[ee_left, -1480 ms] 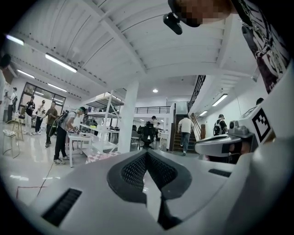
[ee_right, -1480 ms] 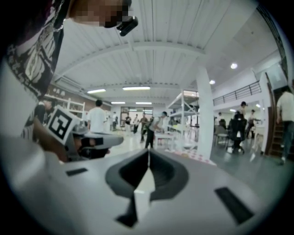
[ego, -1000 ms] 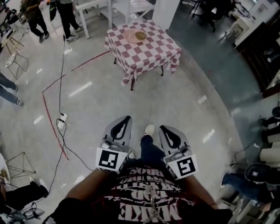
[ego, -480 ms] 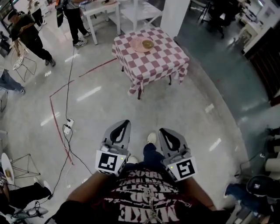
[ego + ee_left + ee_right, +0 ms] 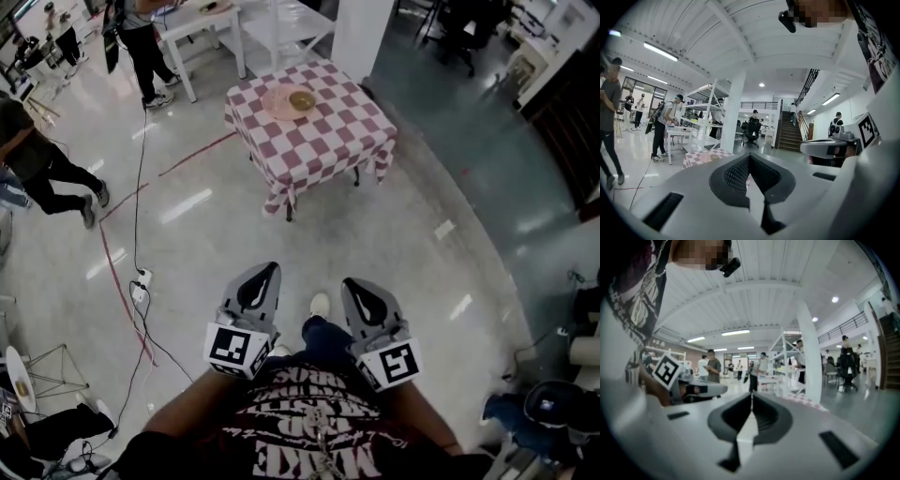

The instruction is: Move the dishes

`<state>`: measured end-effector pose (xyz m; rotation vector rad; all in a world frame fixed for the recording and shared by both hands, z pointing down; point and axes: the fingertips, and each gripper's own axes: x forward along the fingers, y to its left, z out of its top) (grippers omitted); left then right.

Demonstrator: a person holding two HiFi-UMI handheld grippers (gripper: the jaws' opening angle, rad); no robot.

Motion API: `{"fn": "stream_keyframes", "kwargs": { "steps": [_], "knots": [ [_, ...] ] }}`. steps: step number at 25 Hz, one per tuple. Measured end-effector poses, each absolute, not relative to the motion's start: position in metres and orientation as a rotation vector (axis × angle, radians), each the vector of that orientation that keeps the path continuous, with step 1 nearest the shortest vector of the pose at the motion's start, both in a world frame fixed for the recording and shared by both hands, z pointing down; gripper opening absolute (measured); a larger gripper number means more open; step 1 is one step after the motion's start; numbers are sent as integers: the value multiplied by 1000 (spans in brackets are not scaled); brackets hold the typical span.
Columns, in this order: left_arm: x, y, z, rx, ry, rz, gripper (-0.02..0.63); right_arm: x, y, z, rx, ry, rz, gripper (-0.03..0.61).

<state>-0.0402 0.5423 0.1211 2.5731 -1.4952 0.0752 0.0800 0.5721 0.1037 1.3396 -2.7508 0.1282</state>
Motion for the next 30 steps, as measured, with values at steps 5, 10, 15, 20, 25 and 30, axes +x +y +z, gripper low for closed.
{"fn": "stream_keyframes", "kwargs": {
  "steps": [5, 10, 15, 20, 25, 30],
  "knots": [
    [-24, 512, 117, 2578, -1492, 110, 26, 92, 538, 97, 1306, -2769, 130, 35],
    [-19, 477, 105, 2559, -1552, 93, 26, 102, 500, 89, 1268, -2799, 135, 34],
    [-10, 446, 107, 2512, -1595, 113, 26, 109, 468, 95, 1188, -2828, 175, 35],
    [0, 413, 100, 2489, -1647, 128, 26, 113, 434, 94, 1099, -2866, 209, 35],
    [3, 394, 97, 2441, -1727, 115, 26, 120, 405, 98, 1026, -2891, 216, 35],
    [-5, 386, 97, 2402, -1789, 114, 26, 129, 381, 87, 1111, -2906, 174, 35]
  ]
}}
